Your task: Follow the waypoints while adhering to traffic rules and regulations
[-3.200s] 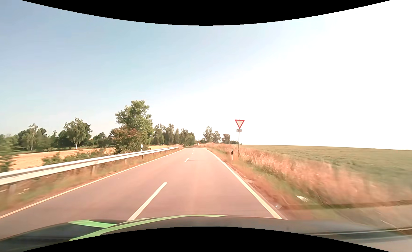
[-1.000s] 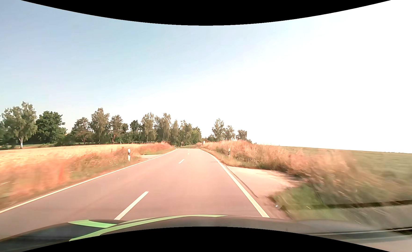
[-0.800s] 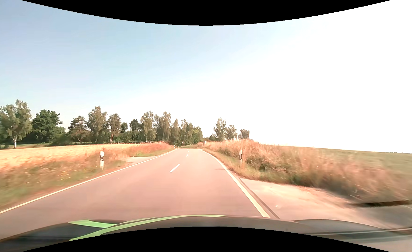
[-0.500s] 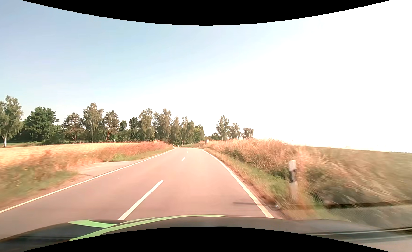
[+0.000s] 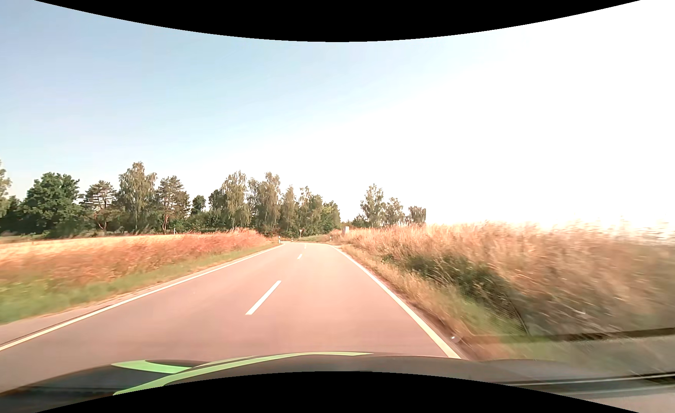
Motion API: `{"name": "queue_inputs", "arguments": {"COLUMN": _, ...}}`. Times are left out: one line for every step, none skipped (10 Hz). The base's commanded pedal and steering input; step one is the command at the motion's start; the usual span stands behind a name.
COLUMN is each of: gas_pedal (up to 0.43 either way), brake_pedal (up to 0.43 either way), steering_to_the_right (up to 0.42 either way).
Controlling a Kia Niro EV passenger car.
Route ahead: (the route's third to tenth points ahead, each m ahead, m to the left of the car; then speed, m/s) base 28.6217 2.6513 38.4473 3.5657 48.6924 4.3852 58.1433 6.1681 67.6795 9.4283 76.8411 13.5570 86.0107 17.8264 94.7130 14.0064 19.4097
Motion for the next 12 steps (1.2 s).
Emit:
{"name": "queue_inputs", "arguments": {"gas_pedal": 0.0, "brake_pedal": 0.207, "steering_to_the_right": -0.01}}
{"name": "queue_inputs", "arguments": {"gas_pedal": 0.0, "brake_pedal": 0.207, "steering_to_the_right": -0.011}}
{"name": "queue_inputs", "arguments": {"gas_pedal": 0.0, "brake_pedal": 0.207, "steering_to_the_right": -0.011}}
{"name": "queue_inputs", "arguments": {"gas_pedal": 0.0, "brake_pedal": 0.213, "steering_to_the_right": -0.011}}
{"name": "queue_inputs", "arguments": {"gas_pedal": 0.0, "brake_pedal": 0.22, "steering_to_the_right": -0.012}}
{"name": "queue_inputs", "arguments": {"gas_pedal": 0.0, "brake_pedal": 0.226, "steering_to_the_right": -0.014}}
{"name": "queue_inputs", "arguments": {"gas_pedal": 0.0, "brake_pedal": 0.232, "steering_to_the_right": -0.016}}
{"name": "queue_inputs", "arguments": {"gas_pedal": 0.0, "brake_pedal": 0.238, "steering_to_the_right": -0.017}}
{"name": "queue_inputs", "arguments": {"gas_pedal": 0.0, "brake_pedal": 0.244, "steering_to_the_right": -0.017}}
{"name": "queue_inputs", "arguments": {"gas_pedal": 0.0, "brake_pedal": 0.25, "steering_to_the_right": -0.018}}
{"name": "queue_inputs", "arguments": {"gas_pedal": 0.0, "brake_pedal": 0.256, "steering_to_the_right": -0.019}}
{"name": "queue_inputs", "arguments": {"gas_pedal": 0.0, "brake_pedal": 0.256, "steering_to_the_right": -0.02}}
